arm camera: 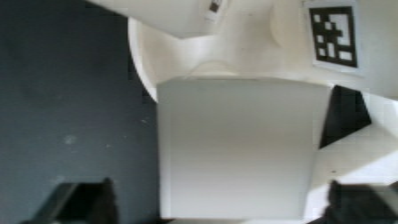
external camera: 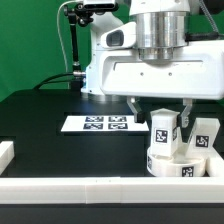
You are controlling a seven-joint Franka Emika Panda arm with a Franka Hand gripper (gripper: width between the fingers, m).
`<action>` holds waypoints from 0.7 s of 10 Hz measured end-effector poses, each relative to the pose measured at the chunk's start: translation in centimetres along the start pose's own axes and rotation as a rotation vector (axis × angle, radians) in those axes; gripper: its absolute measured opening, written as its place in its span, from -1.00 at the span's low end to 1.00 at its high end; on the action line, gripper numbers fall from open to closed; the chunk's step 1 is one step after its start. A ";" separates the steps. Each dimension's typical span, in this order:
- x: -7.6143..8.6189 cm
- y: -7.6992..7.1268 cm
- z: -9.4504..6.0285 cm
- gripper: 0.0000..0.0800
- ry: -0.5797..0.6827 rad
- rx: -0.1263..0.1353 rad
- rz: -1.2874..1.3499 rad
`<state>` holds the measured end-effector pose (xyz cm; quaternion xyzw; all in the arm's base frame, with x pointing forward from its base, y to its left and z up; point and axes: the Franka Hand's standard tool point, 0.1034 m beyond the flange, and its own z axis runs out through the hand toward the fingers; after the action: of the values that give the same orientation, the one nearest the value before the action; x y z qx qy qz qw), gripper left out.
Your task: Assemble stool
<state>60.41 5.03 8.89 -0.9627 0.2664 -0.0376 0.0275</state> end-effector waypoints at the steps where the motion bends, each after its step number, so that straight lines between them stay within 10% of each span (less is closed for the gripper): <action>1: 0.1 0.0 0.0 -0.06 0.002 0.001 -0.010; 7: 0.1 0.1 0.0 -0.17 0.002 0.002 0.046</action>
Offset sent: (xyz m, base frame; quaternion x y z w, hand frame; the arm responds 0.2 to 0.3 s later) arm 0.0000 0.0000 0.0000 0.0000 0.0000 0.0000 1.0000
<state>60.47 4.93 8.89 -0.9562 0.2886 -0.0383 0.0290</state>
